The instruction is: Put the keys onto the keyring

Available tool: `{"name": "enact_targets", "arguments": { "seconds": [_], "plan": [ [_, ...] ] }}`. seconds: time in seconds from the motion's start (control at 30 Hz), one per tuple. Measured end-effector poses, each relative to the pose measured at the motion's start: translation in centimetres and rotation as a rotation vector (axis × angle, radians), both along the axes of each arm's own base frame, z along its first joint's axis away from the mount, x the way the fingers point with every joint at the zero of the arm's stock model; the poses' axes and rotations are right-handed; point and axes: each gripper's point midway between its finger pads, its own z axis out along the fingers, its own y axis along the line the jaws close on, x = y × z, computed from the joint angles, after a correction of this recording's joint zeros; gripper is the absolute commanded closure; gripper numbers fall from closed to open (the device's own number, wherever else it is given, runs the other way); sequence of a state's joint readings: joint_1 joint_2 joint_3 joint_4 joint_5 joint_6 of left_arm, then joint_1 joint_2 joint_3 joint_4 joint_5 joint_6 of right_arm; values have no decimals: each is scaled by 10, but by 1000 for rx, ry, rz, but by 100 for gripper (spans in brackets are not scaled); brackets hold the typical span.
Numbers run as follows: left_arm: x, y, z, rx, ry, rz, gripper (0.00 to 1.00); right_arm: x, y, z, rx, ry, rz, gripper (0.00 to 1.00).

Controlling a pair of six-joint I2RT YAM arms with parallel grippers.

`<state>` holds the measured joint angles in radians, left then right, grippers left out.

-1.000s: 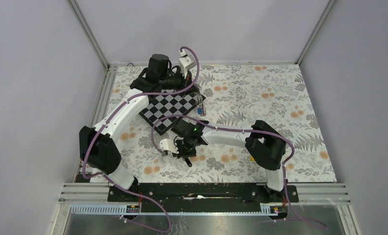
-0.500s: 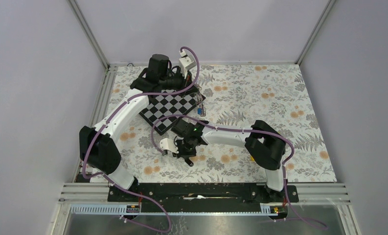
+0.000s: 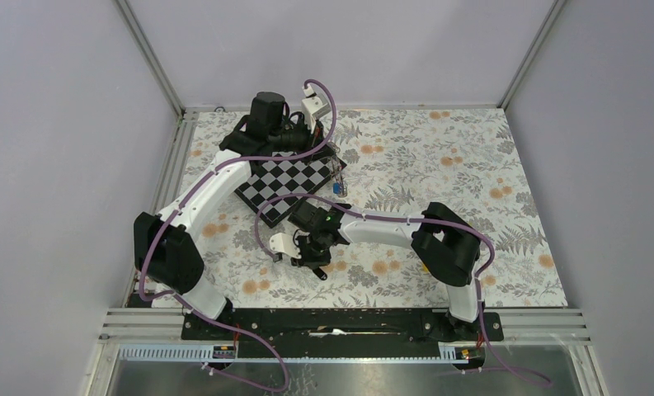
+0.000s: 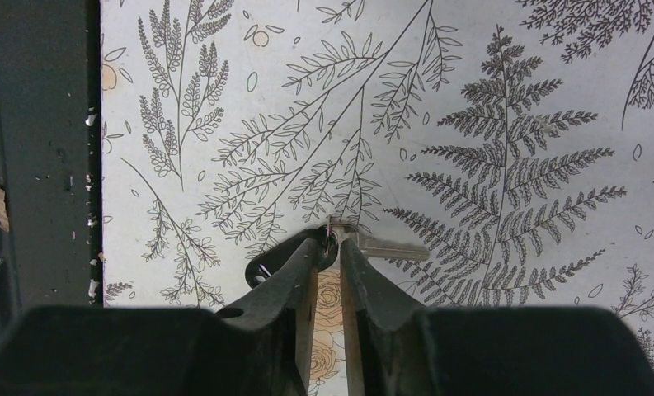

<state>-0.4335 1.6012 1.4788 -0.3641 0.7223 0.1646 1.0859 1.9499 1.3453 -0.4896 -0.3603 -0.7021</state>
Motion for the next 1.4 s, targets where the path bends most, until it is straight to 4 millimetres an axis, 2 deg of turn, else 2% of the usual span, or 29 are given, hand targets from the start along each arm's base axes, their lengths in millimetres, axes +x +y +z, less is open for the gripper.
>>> {"name": "enact_targets", "arguments": {
  "seconds": [0.4, 1.07, 1.4],
  "plan": [
    [0, 0, 0, 0, 0, -1, 100, -1, 0, -6, -14, 7, 0, 77],
    [0, 0, 0, 0, -2, -3, 100, -2, 1, -9, -20, 10, 3, 100],
    [0, 0, 0, 7, -18, -9, 100, -2, -1, -6, -26, 10, 4, 100]
  ]
}}
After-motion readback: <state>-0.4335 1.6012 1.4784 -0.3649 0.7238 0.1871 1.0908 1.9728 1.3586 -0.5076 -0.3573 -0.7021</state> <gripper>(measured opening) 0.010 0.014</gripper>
